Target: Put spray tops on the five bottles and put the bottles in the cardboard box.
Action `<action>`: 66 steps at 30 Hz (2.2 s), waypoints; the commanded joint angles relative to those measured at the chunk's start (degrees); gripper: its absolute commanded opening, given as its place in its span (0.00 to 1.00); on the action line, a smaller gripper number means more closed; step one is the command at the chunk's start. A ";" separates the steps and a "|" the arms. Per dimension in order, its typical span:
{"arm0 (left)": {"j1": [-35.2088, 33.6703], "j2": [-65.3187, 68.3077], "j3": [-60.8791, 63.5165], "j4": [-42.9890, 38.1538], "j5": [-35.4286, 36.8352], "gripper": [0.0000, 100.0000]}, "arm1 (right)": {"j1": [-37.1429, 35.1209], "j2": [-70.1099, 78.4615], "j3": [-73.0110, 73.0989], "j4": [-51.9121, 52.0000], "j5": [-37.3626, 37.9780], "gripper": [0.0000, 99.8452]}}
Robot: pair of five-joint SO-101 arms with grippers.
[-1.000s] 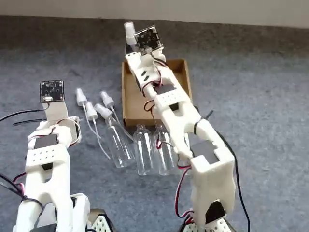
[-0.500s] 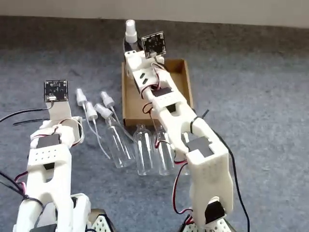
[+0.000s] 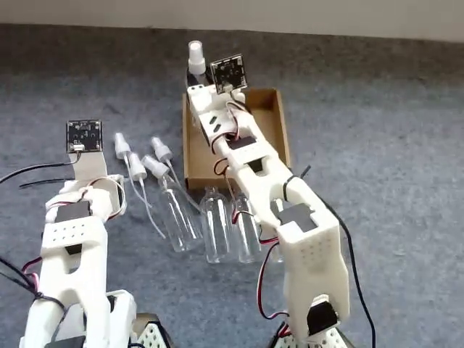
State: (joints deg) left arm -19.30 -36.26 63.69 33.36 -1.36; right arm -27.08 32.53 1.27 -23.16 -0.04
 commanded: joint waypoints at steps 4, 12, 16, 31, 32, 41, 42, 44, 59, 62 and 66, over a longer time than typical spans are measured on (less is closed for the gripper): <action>0.92 -1.01 -0.31 -1.14 0.26 0.20 | -0.57 -1.36 -0.40 -1.36 -0.35 0.01; 0.92 -1.01 -0.31 -1.14 0.26 0.20 | -0.66 -1.45 -0.40 -1.10 -0.35 0.13; 0.92 -1.01 -0.31 -1.14 0.26 0.20 | -0.66 -1.45 -0.40 -1.10 -0.35 0.15; 0.92 -1.01 -0.31 -1.14 0.26 0.20 | -1.36 -1.71 -0.84 -1.01 -0.35 0.15; 0.92 -1.01 -0.31 -1.14 0.26 0.20 | -1.36 -1.71 -0.84 -1.01 -0.35 0.15; 0.92 -1.01 -0.31 -1.14 0.26 0.20 | -1.36 -1.71 -0.84 -1.01 -0.35 0.25; 0.92 -1.01 -0.31 -1.14 0.26 0.20 | -1.36 -1.71 -0.84 -0.92 -0.18 0.25; 0.92 -1.01 -0.31 -1.14 0.18 0.20 | -1.36 -1.80 -1.01 0.31 1.93 0.25; 0.92 -1.01 -0.31 -1.14 0.18 0.20 | -1.89 -1.80 -17.27 14.46 3.25 0.25; 0.92 -1.01 -0.31 -1.14 0.18 0.20 | -1.80 -1.80 -21.41 18.24 3.25 0.25; 0.92 -1.01 -0.22 -1.14 0.18 0.20 | -1.71 -1.80 -29.76 26.68 3.52 0.25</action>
State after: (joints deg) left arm -19.03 -36.26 63.69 33.36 -1.36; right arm -28.48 32.53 -19.91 -1.98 2.77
